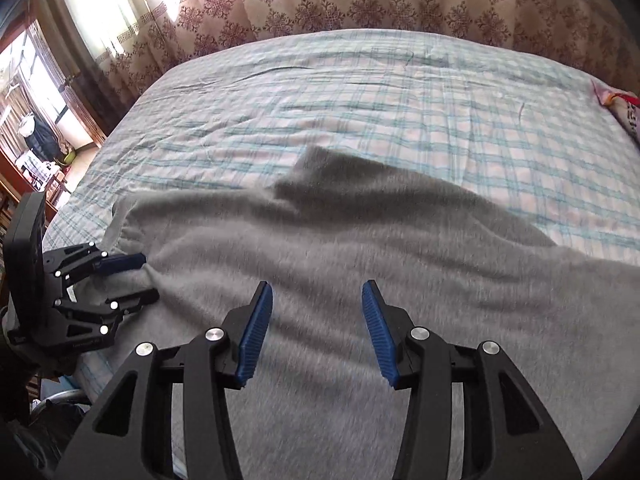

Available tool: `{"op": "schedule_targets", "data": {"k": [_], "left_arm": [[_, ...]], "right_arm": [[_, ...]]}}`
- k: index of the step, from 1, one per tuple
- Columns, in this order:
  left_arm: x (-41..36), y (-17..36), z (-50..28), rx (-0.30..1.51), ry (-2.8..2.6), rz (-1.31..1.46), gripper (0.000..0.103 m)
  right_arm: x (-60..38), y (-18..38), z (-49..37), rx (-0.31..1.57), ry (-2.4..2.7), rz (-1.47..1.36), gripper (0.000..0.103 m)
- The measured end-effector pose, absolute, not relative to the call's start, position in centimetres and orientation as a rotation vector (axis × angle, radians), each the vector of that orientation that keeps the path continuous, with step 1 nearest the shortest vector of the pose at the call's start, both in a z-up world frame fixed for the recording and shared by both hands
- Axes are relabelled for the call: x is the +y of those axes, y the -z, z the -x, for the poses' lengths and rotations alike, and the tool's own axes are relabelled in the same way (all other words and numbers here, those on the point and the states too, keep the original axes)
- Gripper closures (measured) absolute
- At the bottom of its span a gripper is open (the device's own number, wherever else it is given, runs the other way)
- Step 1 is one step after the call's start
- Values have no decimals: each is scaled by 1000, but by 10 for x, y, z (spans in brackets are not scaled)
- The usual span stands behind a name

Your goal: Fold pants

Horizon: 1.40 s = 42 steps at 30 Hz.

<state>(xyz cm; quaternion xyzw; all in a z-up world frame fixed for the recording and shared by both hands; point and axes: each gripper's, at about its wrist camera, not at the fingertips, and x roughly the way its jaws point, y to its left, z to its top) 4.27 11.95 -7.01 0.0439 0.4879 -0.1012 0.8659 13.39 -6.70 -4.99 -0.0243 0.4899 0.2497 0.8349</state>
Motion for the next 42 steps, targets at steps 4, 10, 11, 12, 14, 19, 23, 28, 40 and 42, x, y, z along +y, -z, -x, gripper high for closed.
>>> {"op": "schedule_targets", "data": {"k": [4, 10, 11, 12, 14, 19, 23, 28, 40, 42], "left_arm": [[122, 69, -44, 1021, 222, -67, 51], [119, 71, -38, 1017, 247, -96, 45], [119, 71, -35, 1017, 254, -101, 44], [119, 71, -32, 1018, 262, -104, 43], [121, 71, -27, 1021, 277, -108, 42], [132, 56, -32, 1027, 292, -17, 41], [142, 39, -50, 969, 216, 55, 35], [161, 62, -83, 1047, 72, 36, 35], [160, 68, -92, 1051, -37, -8, 42], [152, 57, -93, 1030, -43, -21, 42]], "right_arm": [[-36, 67, -171, 1082, -568, 30, 56], [-3, 100, -222, 1059, -422, 150, 56], [-1, 104, -228, 1057, -420, 161, 55], [1, 106, -233, 1047, -417, 166, 54], [4, 108, -240, 1049, -411, 167, 50], [13, 112, -245, 1040, -406, 197, 44], [7, 102, -244, 1042, -416, 154, 44], [-14, 58, -214, 955, -434, 100, 44], [-91, 69, -120, 1006, -389, 62, 42], [-112, 66, -116, 1005, -351, 37, 42]]}}
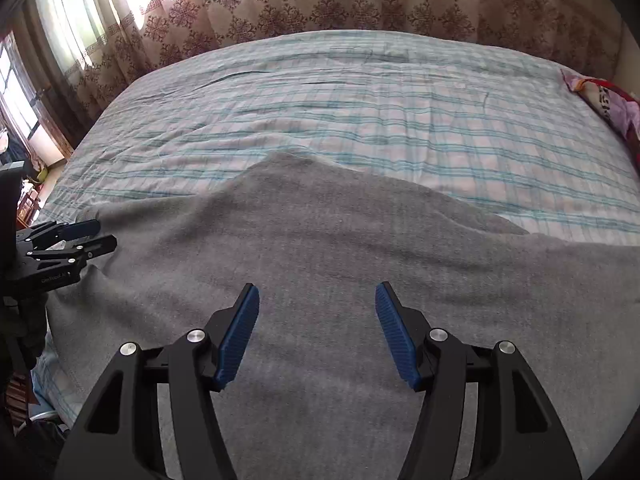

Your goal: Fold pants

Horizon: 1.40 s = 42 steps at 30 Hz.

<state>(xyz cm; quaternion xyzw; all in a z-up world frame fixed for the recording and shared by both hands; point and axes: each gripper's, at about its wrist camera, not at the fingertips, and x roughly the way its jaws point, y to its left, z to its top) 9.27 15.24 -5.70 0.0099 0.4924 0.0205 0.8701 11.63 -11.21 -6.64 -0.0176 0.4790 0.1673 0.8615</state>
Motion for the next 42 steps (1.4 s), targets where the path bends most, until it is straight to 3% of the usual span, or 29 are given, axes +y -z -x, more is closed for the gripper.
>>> {"op": "schedule_targets", "data": {"k": [8, 18, 27, 35, 42], "left_arm": [[75, 32, -114, 983, 124, -23, 39], [-4, 84, -107, 1094, 227, -152, 34], [-11, 73, -111, 1097, 217, -165, 31], [-53, 55, -121, 1053, 293, -180, 30], [-74, 60, -139, 1068, 301, -182, 30]], "right_arm": [[-175, 74, -122, 1050, -177, 17, 42], [-192, 90, -90, 1126, -243, 88, 41], [-322, 28, -107, 899, -19, -91, 41], [-415, 33, -126, 880, 72, -237, 52], [-423, 54, -133, 933, 15, -281, 60]]}}
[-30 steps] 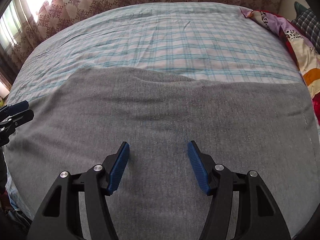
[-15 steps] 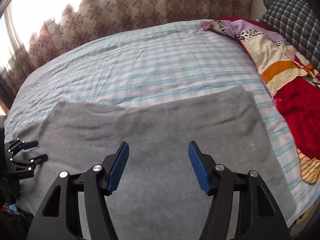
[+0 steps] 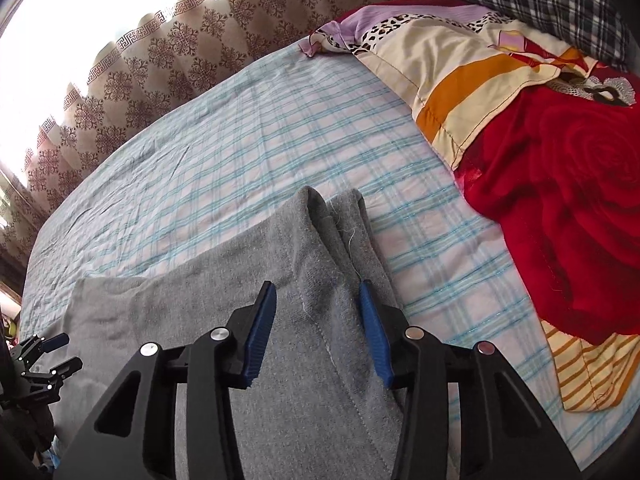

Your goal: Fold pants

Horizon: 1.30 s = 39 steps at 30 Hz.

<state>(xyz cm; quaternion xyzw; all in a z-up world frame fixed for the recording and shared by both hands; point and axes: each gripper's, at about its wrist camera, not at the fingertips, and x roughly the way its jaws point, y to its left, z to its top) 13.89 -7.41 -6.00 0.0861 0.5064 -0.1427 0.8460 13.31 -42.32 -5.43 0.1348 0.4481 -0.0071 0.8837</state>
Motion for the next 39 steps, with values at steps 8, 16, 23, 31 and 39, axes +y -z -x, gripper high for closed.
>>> {"op": "schedule_targets", "data": {"k": [8, 16, 23, 31, 39], "left_arm": [[-85, 69, -147, 1091, 303, -202, 30], [-92, 67, -154, 1083, 304, -211, 30], [-106, 70, -175, 1053, 290, -234, 30], [-107, 70, -202, 1040, 258, -221, 30], [-113, 81, -230, 1030, 205, -222, 23]], "right_arm": [[-423, 76, -146, 1021, 70, -221, 60], [-418, 50, -129, 953, 106, -169, 93], [-420, 70, -137, 999, 174, -138, 92], [-405, 30, -124, 861, 273, -18, 56], [-372, 33, -151, 854, 0, -137, 52]]}}
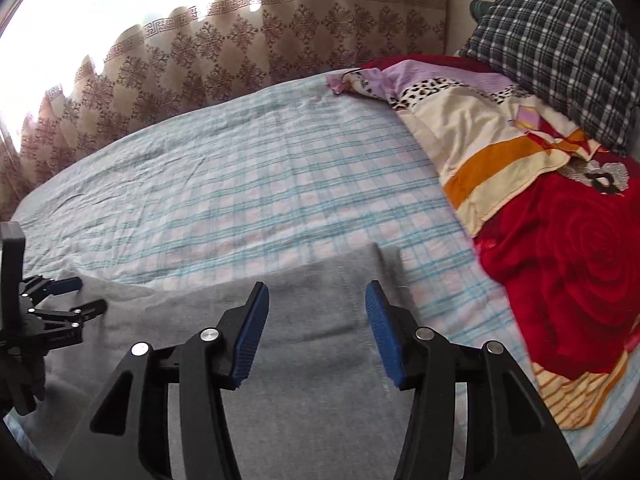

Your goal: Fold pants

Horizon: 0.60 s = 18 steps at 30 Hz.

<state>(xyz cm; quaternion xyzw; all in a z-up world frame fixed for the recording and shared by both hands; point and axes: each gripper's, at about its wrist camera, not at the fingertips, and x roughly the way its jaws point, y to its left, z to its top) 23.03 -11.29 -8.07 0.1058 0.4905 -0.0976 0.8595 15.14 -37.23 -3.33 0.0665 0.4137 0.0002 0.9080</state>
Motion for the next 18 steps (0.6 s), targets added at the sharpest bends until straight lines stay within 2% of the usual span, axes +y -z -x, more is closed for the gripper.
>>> {"op": "schedule_targets", "data": {"k": [3, 6, 9, 13, 16, 18], "left_arm": [[-112, 85, -235, 1028, 195, -222, 16], [-110, 89, -238, 1022, 196, -219, 11], [-109, 92, -242, 1021, 190, -215, 6], [-110, 87, -240, 1016, 174, -223, 5], [-116, 79, -234, 1002, 154, -253, 6], [-124, 71, -228, 982, 160, -271, 6]], "right_arm": [[-376, 57, -168, 912, 37, -151, 53], [-394, 73, -176, 948, 88, -175, 65], [-397, 74, -176, 951, 73, -192, 66], [-402, 57, -161, 904, 70, -213, 62], [-420, 31, -127, 818, 94, -265, 50], [-435, 21, -104, 804, 117, -286, 49]]}}
